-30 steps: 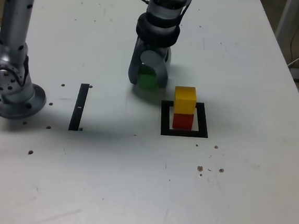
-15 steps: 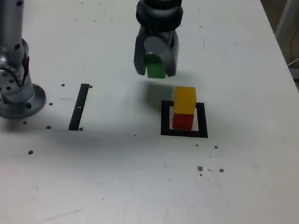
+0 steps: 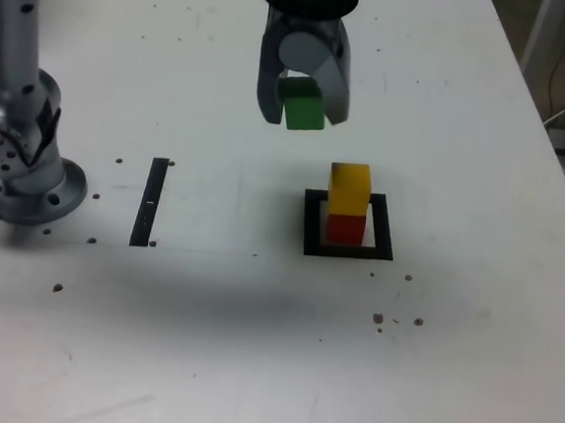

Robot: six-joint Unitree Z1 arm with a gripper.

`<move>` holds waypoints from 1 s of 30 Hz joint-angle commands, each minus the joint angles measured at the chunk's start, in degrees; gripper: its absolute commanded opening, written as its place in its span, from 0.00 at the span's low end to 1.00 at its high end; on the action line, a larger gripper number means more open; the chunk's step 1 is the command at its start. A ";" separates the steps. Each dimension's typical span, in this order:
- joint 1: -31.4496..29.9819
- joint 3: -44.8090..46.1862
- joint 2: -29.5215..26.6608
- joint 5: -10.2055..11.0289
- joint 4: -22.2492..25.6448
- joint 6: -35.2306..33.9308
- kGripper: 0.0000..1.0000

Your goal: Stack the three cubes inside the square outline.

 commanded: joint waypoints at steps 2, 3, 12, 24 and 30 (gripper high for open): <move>-2.05 -1.14 0.08 -0.89 0.71 -2.16 0.15; -2.63 -1.45 0.27 -1.19 0.77 -2.75 0.15; -6.01 -5.92 2.55 -2.23 1.20 -4.08 0.15; -6.63 -8.41 7.85 -3.30 1.40 -4.13 0.15; -6.63 -8.59 9.27 -3.20 1.33 -4.25 0.16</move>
